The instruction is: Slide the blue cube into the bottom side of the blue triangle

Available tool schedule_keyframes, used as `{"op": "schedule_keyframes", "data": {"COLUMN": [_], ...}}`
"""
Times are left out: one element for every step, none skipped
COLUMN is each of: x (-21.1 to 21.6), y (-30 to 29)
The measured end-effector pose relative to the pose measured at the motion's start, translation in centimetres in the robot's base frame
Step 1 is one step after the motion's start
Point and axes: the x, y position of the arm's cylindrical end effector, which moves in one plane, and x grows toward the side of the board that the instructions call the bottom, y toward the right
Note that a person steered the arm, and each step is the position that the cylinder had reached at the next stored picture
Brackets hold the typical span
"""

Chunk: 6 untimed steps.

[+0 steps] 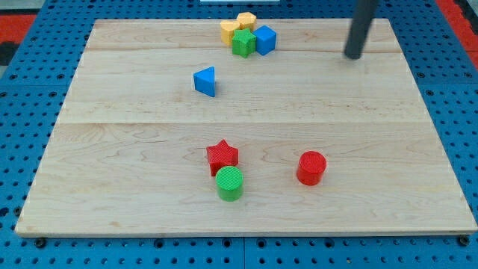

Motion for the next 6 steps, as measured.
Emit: {"op": "schedule_keyframes", "data": {"x": [-6.5, -6.0, -2.7, -2.9, -5.6, -6.1], "y": [-4.0, -10.2, -13.8, -14.3, -13.4, -17.2]}}
